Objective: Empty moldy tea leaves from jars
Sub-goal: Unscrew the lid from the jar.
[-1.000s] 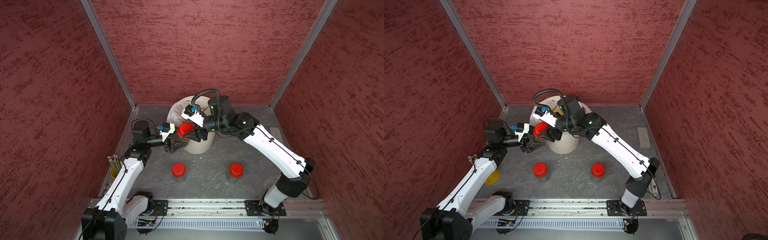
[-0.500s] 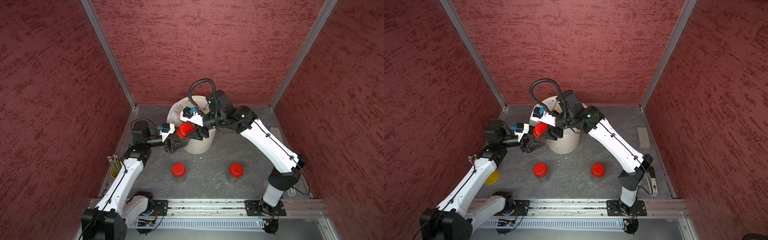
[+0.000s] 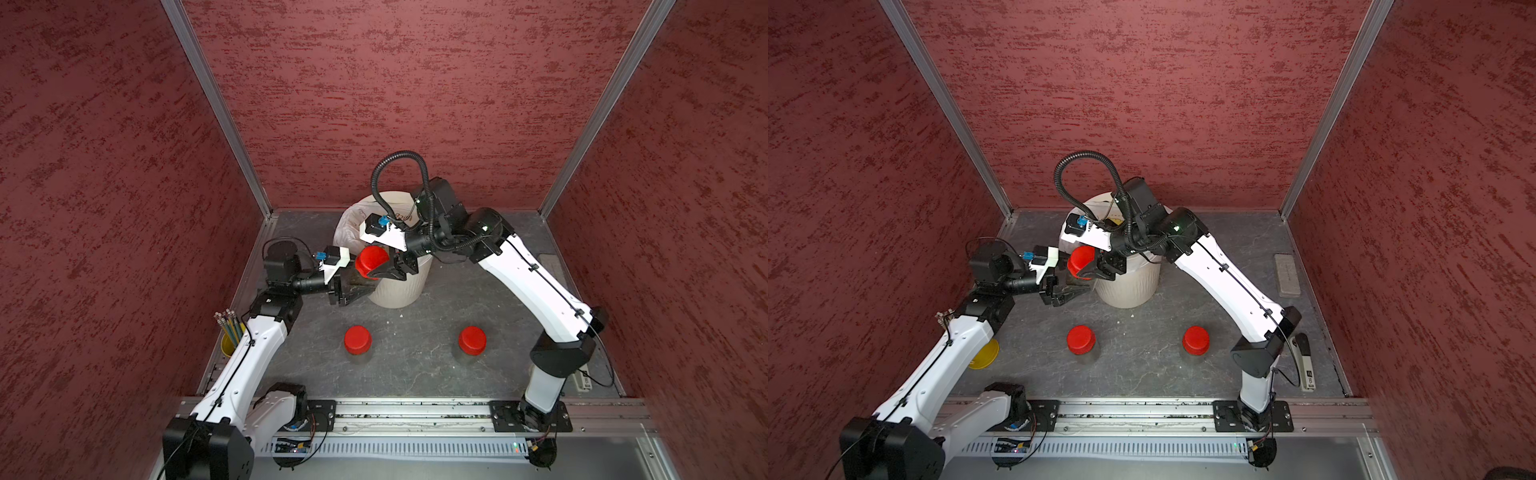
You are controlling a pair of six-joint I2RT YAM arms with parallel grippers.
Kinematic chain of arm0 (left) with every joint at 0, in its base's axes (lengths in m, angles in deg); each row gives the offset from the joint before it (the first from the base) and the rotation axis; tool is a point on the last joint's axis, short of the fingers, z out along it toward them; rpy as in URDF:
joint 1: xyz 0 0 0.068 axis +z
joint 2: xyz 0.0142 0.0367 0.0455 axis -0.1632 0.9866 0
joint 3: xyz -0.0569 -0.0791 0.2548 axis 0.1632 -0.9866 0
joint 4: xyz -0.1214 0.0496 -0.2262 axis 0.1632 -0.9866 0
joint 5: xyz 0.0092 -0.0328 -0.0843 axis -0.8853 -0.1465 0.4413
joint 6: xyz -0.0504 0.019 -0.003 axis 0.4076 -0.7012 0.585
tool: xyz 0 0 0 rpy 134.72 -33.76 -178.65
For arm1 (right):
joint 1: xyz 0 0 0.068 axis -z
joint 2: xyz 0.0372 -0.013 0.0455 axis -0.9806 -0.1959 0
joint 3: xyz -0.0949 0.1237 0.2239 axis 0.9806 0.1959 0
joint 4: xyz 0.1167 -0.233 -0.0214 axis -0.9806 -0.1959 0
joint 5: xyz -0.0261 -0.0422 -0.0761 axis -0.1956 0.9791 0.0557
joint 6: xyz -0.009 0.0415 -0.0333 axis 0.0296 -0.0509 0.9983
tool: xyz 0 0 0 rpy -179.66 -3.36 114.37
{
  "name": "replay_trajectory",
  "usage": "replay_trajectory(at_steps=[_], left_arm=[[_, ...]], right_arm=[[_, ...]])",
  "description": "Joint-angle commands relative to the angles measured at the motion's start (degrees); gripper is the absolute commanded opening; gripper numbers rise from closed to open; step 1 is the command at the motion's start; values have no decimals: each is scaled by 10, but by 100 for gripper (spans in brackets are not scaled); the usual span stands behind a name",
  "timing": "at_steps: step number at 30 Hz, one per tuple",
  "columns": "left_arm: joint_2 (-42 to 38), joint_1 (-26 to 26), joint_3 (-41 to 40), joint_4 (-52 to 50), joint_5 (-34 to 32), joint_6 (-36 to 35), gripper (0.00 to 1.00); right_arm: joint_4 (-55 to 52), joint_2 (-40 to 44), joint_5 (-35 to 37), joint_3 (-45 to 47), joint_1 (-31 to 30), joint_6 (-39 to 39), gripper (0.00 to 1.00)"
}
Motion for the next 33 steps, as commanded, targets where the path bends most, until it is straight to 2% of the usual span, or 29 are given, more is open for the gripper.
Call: replay_trajectory(at_steps=[1,7,14,19,28,33], left_arm=[[1,2,5,-15,6,8,65],[1,2,5,-15,5,8,65],[2,4,5,-15,2,5,65],[-1,9,6,-15,1,5,65],[-2,9,5,-14,1,5,65],[-4,9,5,-15,1,5,65]], right_arm=[[57,25,-13,3,2,-32,90],[155,69,48,81,-1,-138,97],[173,101,95,120,-21,-264,98],[175,115,173,140,-59,-341,98],[183,139,261,208,-85,-407,98],[205,156,275,228,-92,-415,98]])
